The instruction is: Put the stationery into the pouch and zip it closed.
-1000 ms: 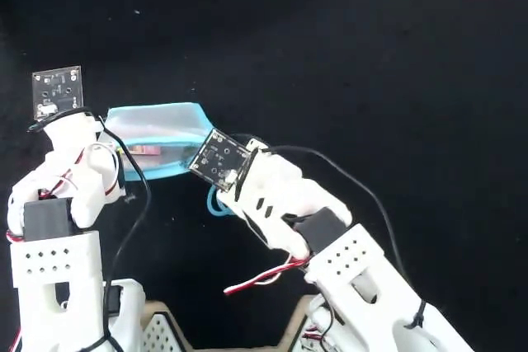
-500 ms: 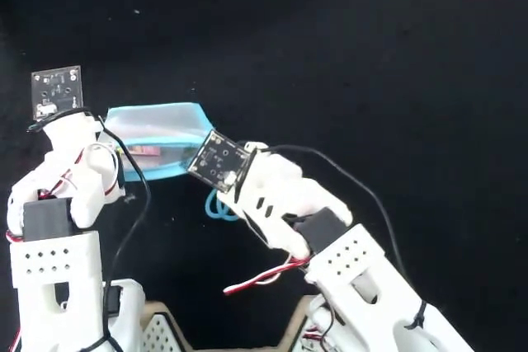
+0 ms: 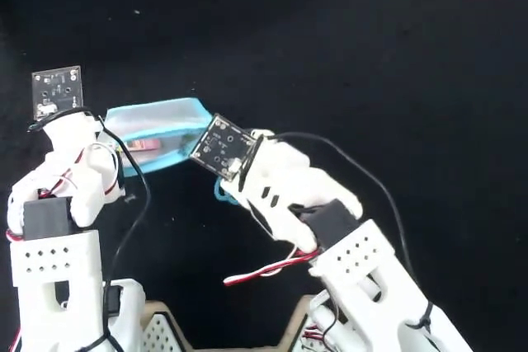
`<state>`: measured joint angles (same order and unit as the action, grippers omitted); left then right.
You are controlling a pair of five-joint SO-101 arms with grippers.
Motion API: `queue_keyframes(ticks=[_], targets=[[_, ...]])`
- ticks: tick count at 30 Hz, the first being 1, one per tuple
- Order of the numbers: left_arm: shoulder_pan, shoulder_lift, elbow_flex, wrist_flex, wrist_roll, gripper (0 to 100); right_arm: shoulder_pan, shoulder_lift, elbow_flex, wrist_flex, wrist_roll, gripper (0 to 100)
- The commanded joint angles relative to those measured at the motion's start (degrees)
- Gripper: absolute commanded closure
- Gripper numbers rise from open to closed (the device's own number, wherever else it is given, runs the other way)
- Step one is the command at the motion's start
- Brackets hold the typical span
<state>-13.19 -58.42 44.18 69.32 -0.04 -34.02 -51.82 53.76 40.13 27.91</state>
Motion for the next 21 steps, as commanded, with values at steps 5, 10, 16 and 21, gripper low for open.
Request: queue_keyframes(ticks=[5,10,16,21], targets=[[-0.04,-0.35,-2.77,0.53,0.00,97,0.70,-1.10,-7.69,1.05,0.09,98.8],[-0.31,-0.35,-3.65,1.32,0.00,87,0.97,-1.19,-7.78,0.97,0.44,98.8],[-0.40,-0.35,-6.11,1.67,0.00,83,0.97,-1.19,-9.80,0.88,0.44,98.8],[-0.40,-0.35,-9.63,1.67,0.26,83,0.88,-1.19,-13.41,1.49,0.18,98.8]])
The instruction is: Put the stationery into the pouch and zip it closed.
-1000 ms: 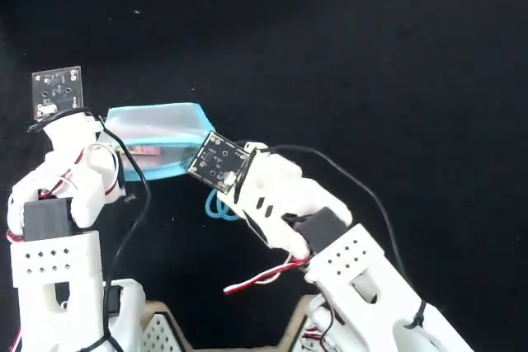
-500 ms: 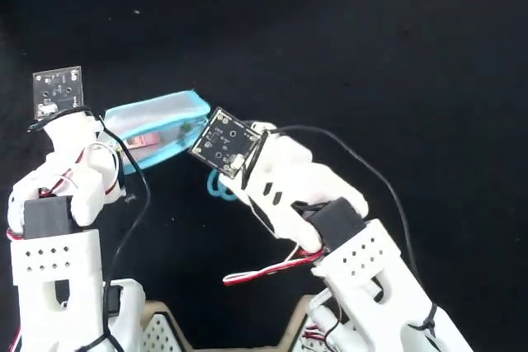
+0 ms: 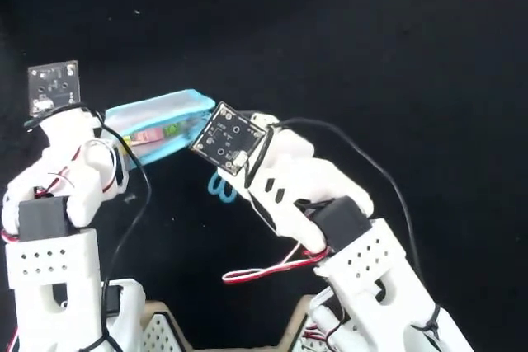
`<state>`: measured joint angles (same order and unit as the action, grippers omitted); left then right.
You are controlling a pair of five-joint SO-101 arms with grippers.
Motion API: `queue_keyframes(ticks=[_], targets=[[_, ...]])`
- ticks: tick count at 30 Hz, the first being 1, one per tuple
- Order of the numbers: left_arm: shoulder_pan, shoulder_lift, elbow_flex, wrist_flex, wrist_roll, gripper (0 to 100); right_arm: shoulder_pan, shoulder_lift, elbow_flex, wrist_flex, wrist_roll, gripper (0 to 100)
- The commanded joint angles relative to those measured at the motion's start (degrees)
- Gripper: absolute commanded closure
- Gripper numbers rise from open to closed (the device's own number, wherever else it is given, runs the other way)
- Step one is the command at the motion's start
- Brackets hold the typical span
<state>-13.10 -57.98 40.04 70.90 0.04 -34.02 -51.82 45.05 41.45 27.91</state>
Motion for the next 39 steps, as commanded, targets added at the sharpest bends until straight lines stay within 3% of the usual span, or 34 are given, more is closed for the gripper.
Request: queue_keyframes(ticks=[1,10,21,30,36,39], targets=[[-0.48,-0.79,-5.93,0.09,0.18,83,0.88,-1.19,-4.97,0.18,0.18,98.8],[-0.66,-0.88,-11.47,0.18,0.09,83,0.97,-1.19,-6.81,0.18,0.18,98.8],[-6.81,-0.88,-13.05,0.26,0.26,83,0.70,-1.10,-14.64,4.84,0.44,98.8],[-6.73,-0.88,-21.14,13.01,-0.26,83,0.70,-0.75,-15.78,4.40,0.44,98.8],[-6.81,-0.88,-25.27,17.58,-10.90,83,0.70,-0.75,-17.45,4.92,0.44,98.8],[-6.81,-0.88,-28.18,20.75,-12.13,83,0.70,-0.75,-17.36,4.92,0.44,98.8]])
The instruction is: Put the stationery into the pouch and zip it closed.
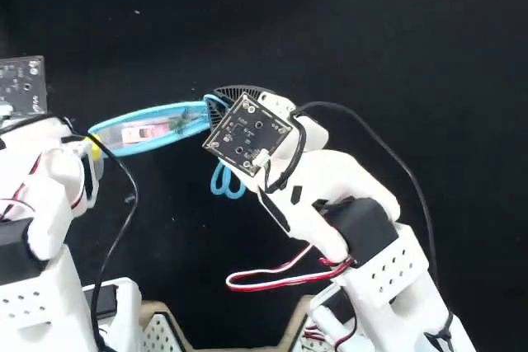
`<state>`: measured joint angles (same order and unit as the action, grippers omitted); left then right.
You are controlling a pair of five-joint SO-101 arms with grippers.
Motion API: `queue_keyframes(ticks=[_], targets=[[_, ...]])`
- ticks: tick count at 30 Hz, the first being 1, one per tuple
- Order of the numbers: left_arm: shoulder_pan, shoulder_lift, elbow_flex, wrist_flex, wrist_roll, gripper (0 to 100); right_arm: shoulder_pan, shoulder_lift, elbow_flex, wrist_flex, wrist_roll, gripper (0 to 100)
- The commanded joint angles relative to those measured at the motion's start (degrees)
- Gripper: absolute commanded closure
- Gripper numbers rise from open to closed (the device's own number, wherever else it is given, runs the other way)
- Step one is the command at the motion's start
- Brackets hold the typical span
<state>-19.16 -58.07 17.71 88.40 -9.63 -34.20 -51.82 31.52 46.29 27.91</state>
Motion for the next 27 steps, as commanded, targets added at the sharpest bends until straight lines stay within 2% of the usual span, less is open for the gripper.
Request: queue_keyframes(ticks=[1,8,12,18,23,27], targets=[[-0.75,-0.79,-6.90,4.22,-2.55,83,0.88,-0.75,-3.82,0.09,0.44,98.8],[-0.57,-0.79,-17.27,7.82,-2.46,83,0.88,-0.75,-2.95,0.09,0.44,98.8],[-0.57,-0.79,-18.59,9.23,-2.73,83,0.97,-0.75,-3.03,-0.09,0.44,98.8],[-0.13,-0.70,-12.18,10.64,-2.90,83,0.88,-0.75,-5.67,-0.18,0.26,98.8],[-0.13,-0.70,-5.93,7.91,-2.90,83,0.88,-0.75,-8.40,0.00,0.09,98.8],[-0.04,-0.79,-4.79,10.37,-2.73,83,0.88,-0.66,-8.66,0.00,0.09,98.8]])
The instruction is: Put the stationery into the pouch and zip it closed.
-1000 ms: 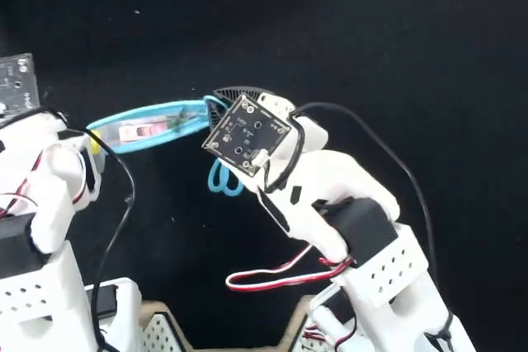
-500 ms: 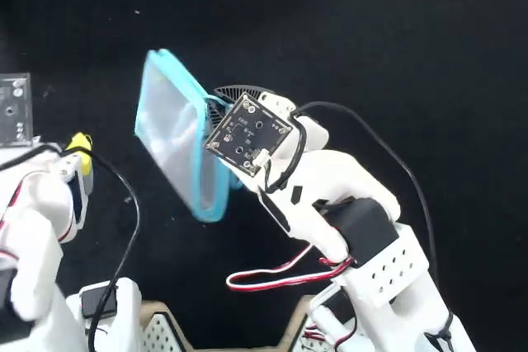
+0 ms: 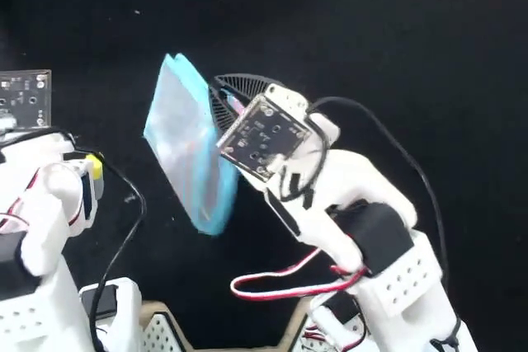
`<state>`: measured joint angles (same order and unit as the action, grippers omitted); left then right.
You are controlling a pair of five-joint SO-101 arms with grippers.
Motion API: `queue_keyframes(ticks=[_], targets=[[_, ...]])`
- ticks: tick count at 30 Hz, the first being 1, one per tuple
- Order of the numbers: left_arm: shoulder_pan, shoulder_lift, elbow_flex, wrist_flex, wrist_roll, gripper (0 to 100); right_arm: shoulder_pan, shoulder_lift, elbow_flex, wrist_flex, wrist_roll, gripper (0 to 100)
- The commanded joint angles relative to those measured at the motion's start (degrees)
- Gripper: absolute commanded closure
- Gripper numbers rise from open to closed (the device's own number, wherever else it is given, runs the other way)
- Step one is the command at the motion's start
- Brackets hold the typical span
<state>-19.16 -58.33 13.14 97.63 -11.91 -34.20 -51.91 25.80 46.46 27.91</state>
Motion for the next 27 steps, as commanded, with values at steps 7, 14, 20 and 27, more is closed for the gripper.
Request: queue_keyframes(ticks=[7,14,20,27], targets=[[-0.04,-0.53,2.33,1.76,-0.53,83,0.88,-0.66,-3.74,2.90,-4.31,98.8],[-0.04,-0.53,10.33,-5.80,-0.18,83,11.43,-0.66,4.35,20.75,-4.31,98.2],[2.15,-0.44,20.79,-15.47,-0.09,83,29.71,-0.66,24.13,12.57,-0.09,81.9],[15.60,-0.44,31.25,-21.27,-0.09,83,30.59,-0.66,37.14,0.09,7.47,80.5]])
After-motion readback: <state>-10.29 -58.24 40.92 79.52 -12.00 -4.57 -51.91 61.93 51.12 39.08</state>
